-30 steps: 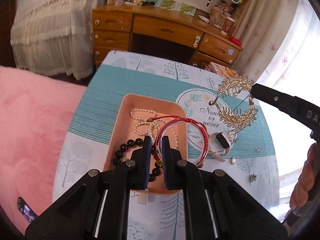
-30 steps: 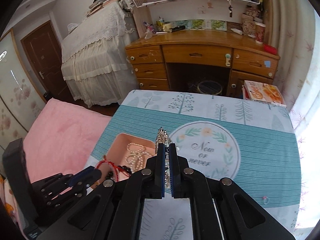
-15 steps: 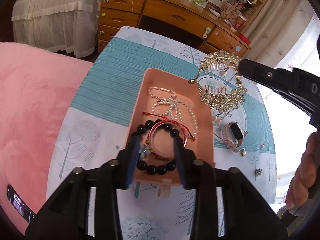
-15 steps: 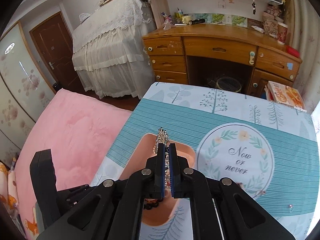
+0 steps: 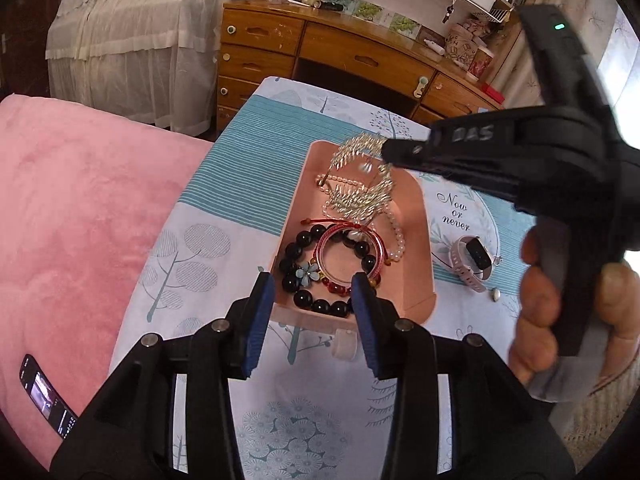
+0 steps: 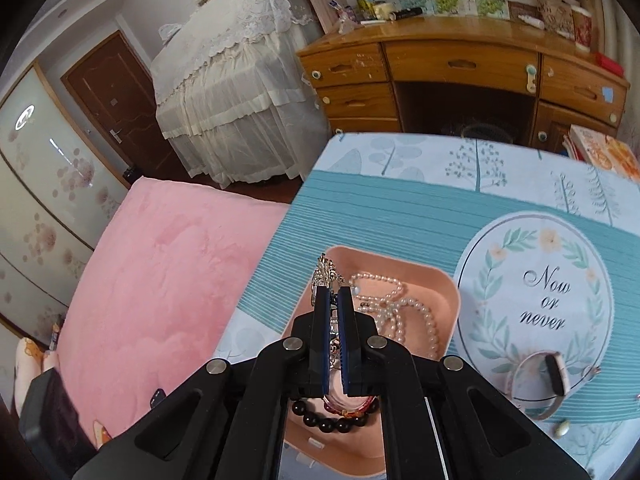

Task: Organize jewelry
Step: 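Carry the bracelet and gold necklace into the pink box and open both tools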

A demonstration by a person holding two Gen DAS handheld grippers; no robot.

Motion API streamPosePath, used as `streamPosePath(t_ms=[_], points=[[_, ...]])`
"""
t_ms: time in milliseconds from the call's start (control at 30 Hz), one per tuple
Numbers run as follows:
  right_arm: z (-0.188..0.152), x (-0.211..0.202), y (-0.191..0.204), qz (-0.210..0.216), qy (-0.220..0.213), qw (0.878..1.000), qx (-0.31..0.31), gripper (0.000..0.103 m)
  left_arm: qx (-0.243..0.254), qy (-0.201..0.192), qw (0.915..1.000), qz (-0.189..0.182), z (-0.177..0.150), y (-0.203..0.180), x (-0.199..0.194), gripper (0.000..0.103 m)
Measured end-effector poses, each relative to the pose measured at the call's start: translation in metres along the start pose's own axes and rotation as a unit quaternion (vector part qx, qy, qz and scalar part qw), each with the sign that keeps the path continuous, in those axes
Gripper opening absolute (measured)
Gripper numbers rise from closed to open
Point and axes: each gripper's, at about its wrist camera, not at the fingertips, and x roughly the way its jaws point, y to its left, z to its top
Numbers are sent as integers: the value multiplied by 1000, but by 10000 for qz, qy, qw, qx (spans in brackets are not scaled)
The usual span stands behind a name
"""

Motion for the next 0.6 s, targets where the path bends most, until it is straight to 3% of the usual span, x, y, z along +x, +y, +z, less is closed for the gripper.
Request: streamPosePath(t_ms=[267, 367, 500, 600], points=[[-10, 55, -37, -90, 609, 9967, 528, 4, -10, 38, 10000, 60, -6, 0, 0, 37], [-13, 57, -42, -306, 603, 9970, 379, 8, -52, 37, 10000, 71, -6, 2, 0, 37], [-15, 45, -43, -424, 446, 9979, 184, 25, -102, 29, 9999, 68, -8, 3, -1, 37], [-18, 33, -42, -496, 313, 9983, 24, 25, -82, 8, 9999, 100, -11, 2, -3, 37]])
